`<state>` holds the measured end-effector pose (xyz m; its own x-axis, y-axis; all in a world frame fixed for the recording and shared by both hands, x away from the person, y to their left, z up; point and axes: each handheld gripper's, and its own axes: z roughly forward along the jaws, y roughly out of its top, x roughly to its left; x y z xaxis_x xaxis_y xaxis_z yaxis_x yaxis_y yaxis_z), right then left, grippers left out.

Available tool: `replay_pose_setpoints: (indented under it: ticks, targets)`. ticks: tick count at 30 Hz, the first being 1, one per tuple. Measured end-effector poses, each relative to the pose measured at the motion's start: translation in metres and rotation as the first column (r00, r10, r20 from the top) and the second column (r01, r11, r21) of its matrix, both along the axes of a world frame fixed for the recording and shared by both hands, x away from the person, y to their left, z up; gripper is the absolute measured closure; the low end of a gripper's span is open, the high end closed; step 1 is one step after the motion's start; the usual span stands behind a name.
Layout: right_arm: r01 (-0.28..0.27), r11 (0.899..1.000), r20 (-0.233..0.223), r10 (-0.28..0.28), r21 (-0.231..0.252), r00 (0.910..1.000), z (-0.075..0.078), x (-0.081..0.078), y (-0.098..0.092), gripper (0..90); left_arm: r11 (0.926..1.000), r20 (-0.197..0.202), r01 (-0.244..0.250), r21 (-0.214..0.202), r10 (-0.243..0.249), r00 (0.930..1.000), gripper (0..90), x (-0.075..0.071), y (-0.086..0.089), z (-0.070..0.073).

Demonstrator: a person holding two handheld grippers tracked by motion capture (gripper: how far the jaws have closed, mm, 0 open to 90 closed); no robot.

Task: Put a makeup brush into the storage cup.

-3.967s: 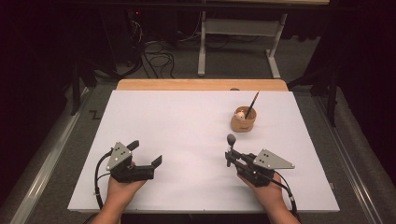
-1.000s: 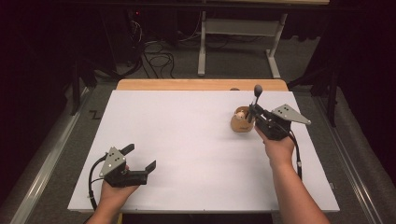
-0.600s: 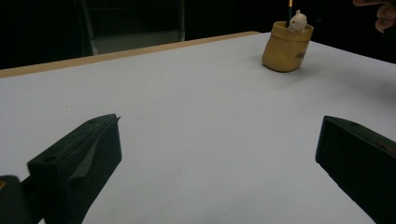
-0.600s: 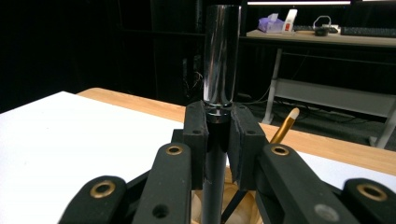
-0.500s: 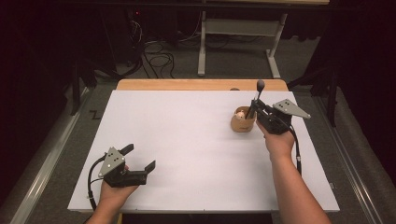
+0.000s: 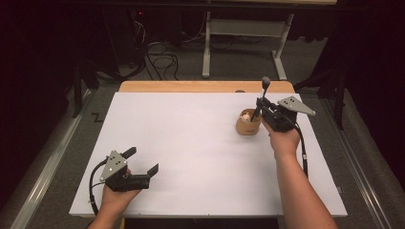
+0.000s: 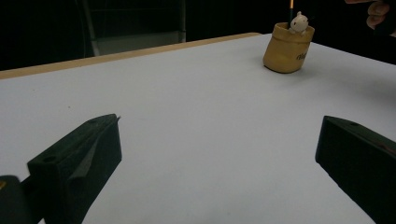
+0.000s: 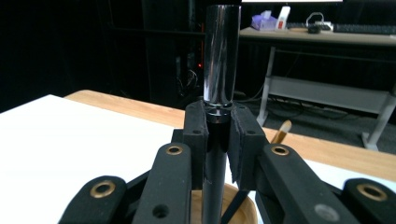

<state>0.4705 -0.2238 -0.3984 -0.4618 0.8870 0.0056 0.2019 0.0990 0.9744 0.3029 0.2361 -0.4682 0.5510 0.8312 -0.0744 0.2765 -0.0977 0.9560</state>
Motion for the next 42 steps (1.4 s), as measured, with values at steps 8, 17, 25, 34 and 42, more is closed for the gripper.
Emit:
replay_pose_setpoints:
  ticks: [8, 17, 25, 34, 42]
  targets:
    - [0.019, 1.000, -0.040, -0.019, -0.001, 0.9990, -0.009, 0.007, -0.002, 80.0, 1.0000, -0.003, 0.004, 0.001, -0.004, 1.0000, 1.8, 0.000, 0.000, 0.000]
    - [0.029, 0.999, -0.062, -0.030, -0.017, 0.9976, -0.020, 0.013, 0.004, 79.9, 1.0000, -0.002, 0.004, -0.004, -0.004, 1.0000, 1.8, -0.001, 0.001, 0.000]
    - [0.034, 0.999, -0.082, -0.035, -0.009, 0.9961, -0.027, 0.012, 0.003, 79.9, 1.0000, -0.001, 0.005, 0.001, -0.005, 1.0000, 1.8, -0.001, 0.001, -0.001]
    - [0.031, 0.999, -0.095, -0.031, -0.009, 0.9950, -0.033, 0.012, 0.002, 79.8, 0.9999, -0.001, 0.011, 0.004, -0.011, 0.9999, 1.8, -0.001, -0.002, -0.001]
    - [0.034, 0.999, -0.109, -0.035, -0.011, 0.9934, -0.041, 0.010, -0.002, 79.7, 0.9999, -0.002, 0.011, 0.000, -0.011, 0.9999, 1.8, -0.001, -0.002, -0.001]
